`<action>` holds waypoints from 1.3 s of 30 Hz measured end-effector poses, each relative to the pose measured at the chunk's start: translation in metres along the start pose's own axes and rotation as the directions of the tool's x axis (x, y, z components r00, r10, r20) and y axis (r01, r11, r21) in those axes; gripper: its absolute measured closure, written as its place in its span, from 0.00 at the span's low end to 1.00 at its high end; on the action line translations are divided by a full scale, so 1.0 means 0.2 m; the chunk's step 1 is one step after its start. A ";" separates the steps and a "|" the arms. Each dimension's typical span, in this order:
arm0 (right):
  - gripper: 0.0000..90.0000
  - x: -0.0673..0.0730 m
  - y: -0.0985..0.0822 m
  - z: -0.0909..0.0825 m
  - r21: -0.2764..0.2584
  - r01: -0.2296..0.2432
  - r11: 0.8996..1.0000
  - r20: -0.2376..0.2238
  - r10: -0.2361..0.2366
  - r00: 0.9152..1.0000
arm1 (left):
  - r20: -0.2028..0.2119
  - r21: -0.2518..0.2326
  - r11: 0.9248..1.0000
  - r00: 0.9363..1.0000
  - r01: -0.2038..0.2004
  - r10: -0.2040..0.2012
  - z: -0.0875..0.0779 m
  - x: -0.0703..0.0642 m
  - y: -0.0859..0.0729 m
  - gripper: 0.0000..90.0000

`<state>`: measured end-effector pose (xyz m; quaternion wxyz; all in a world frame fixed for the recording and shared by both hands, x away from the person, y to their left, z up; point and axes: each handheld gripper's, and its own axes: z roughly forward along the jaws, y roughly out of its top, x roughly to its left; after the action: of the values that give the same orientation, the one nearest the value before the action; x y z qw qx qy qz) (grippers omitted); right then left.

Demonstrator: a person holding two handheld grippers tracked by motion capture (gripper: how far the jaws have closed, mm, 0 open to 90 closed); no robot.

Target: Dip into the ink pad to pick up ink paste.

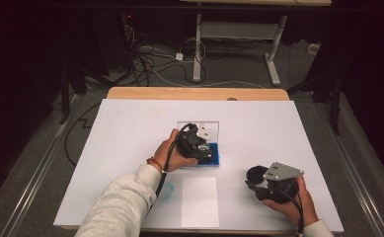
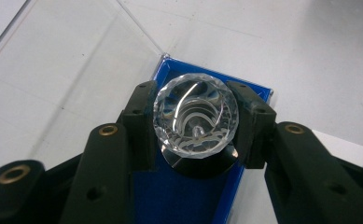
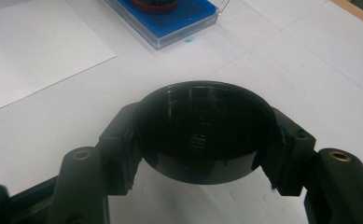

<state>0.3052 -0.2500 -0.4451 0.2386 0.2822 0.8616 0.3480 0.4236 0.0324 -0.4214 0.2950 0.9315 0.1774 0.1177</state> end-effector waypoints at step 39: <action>0.43 0.00 0.00 -0.01 -0.007 0.007 1.000 0.009 -0.007 1.000 | -0.011 0.046 0.999 1.000 -0.017 0.018 -0.01 0.01 0.03 0.61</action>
<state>0.3044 -0.2510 -0.4427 0.2445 0.2800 0.8603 0.3488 0.4257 0.0302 -0.4160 0.2716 0.9388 0.1735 0.1218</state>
